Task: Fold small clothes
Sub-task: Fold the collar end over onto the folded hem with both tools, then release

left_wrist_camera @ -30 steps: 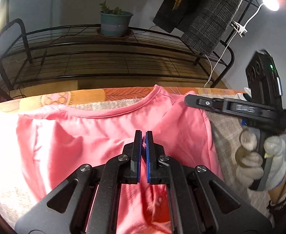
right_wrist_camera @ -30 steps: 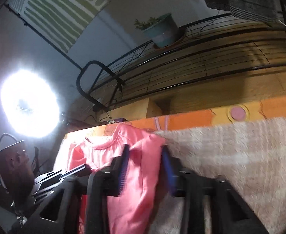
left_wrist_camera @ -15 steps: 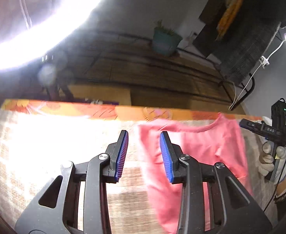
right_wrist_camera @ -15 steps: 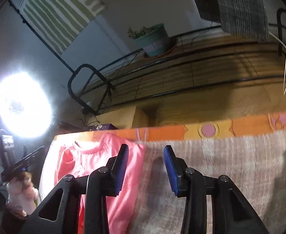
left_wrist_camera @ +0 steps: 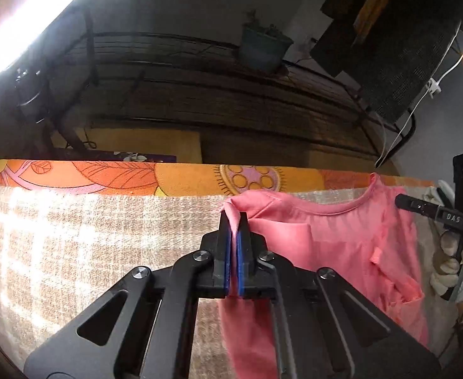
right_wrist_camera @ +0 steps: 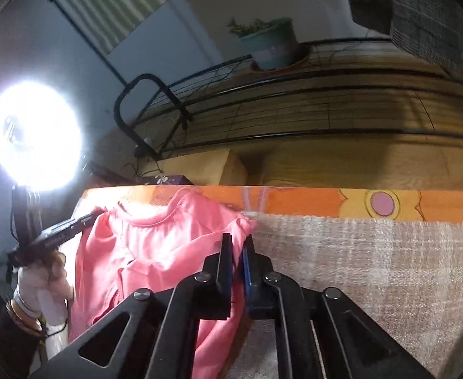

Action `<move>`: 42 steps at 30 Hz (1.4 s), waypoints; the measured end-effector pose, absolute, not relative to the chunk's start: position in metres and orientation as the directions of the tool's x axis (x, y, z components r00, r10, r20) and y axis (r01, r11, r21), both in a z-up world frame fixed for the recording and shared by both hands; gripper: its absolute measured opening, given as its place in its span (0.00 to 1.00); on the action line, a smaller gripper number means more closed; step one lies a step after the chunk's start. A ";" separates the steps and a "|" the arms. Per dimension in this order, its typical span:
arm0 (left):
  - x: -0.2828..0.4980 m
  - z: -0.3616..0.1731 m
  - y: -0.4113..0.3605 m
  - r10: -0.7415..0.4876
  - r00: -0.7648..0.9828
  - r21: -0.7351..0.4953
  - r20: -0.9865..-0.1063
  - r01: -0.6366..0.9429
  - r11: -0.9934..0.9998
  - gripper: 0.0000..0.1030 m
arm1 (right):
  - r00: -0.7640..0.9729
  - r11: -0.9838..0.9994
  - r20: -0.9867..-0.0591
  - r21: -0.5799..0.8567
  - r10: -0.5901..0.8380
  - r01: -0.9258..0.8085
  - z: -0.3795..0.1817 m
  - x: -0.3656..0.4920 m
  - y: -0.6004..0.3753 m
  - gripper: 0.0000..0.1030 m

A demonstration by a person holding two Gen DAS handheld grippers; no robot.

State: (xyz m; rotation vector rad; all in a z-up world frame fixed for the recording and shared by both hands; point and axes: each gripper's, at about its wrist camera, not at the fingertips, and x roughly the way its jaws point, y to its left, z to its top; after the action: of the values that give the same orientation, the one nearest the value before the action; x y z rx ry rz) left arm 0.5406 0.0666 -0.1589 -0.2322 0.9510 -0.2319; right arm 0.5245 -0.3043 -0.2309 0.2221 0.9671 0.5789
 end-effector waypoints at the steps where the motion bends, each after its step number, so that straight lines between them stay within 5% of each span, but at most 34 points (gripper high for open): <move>1: 0.537 -0.154 0.069 -0.302 0.570 -0.304 -0.764 0.096 0.948 0.00 | 0.439 0.822 -0.699 0.429 0.564 -0.374 -0.225 0.520 -0.304 0.02; 23: 0.359 -0.023 0.048 -0.382 0.656 -0.299 -0.651 0.240 0.923 0.00 | 0.526 0.823 -0.662 0.263 0.534 -0.504 -0.100 0.333 -0.301 0.01; 38: 0.203 -0.071 0.034 -0.368 0.562 -0.258 -0.741 0.267 0.928 0.00 | 0.488 0.821 -0.731 0.171 0.477 -0.545 -0.147 0.170 -0.295 0.02; 42: 0.178 -0.078 0.036 -0.330 0.548 -0.198 -0.768 0.287 0.937 0.00 | 0.508 0.824 -0.759 0.066 0.408 -0.562 -0.154 0.135 -0.302 0.18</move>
State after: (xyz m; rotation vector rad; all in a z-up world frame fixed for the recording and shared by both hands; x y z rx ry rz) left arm 0.1785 0.0365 -0.0778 -0.0509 0.9208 -0.3659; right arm 0.1348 -0.3019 -0.1544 -0.1986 0.8569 0.5890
